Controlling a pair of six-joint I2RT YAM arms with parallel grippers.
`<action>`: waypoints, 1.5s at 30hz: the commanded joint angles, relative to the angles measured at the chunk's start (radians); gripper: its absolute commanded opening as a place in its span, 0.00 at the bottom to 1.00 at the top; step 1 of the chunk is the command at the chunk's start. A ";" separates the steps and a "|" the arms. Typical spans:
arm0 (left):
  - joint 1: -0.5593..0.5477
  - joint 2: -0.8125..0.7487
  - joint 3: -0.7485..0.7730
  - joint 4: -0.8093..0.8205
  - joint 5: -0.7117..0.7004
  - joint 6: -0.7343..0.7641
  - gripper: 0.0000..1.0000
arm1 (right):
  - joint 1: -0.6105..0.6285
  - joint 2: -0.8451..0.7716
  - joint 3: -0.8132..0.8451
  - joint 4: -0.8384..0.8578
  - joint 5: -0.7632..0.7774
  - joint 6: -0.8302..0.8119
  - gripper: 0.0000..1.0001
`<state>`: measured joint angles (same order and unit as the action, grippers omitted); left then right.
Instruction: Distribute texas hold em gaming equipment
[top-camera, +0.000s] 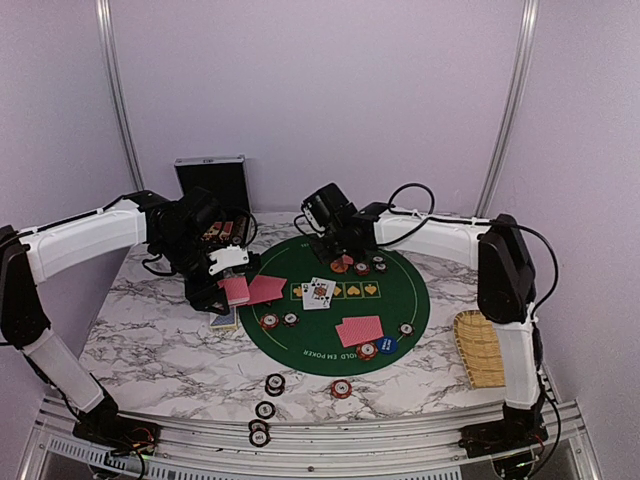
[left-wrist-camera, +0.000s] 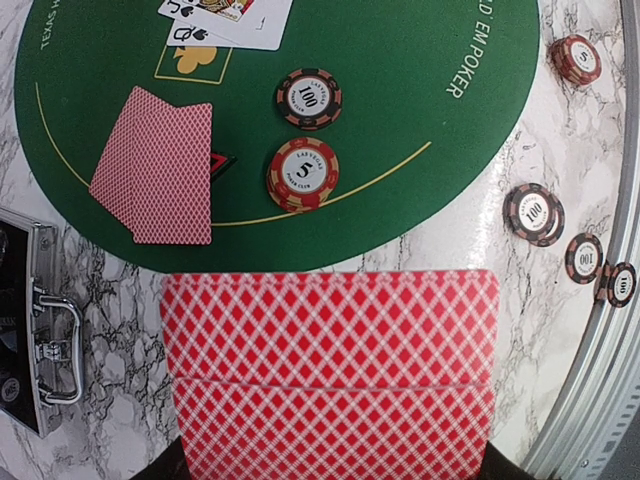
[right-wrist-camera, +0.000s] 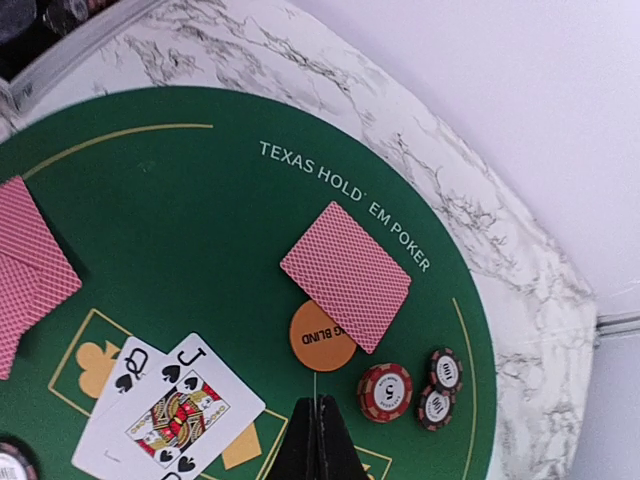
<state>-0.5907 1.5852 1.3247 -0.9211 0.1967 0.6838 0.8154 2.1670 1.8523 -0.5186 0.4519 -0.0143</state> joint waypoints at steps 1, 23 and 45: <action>0.002 -0.046 -0.005 -0.004 -0.001 0.000 0.00 | 0.076 0.058 -0.011 0.096 0.370 -0.242 0.00; 0.002 -0.047 -0.004 -0.010 -0.001 0.004 0.00 | 0.149 0.148 -0.082 0.136 0.218 -0.139 0.15; 0.002 -0.040 0.014 -0.018 0.009 0.003 0.00 | -0.007 -0.166 -0.202 0.109 -0.621 0.421 0.81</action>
<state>-0.5907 1.5665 1.3201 -0.9218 0.1963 0.6842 0.8822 2.0872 1.7142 -0.4568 0.2546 0.1696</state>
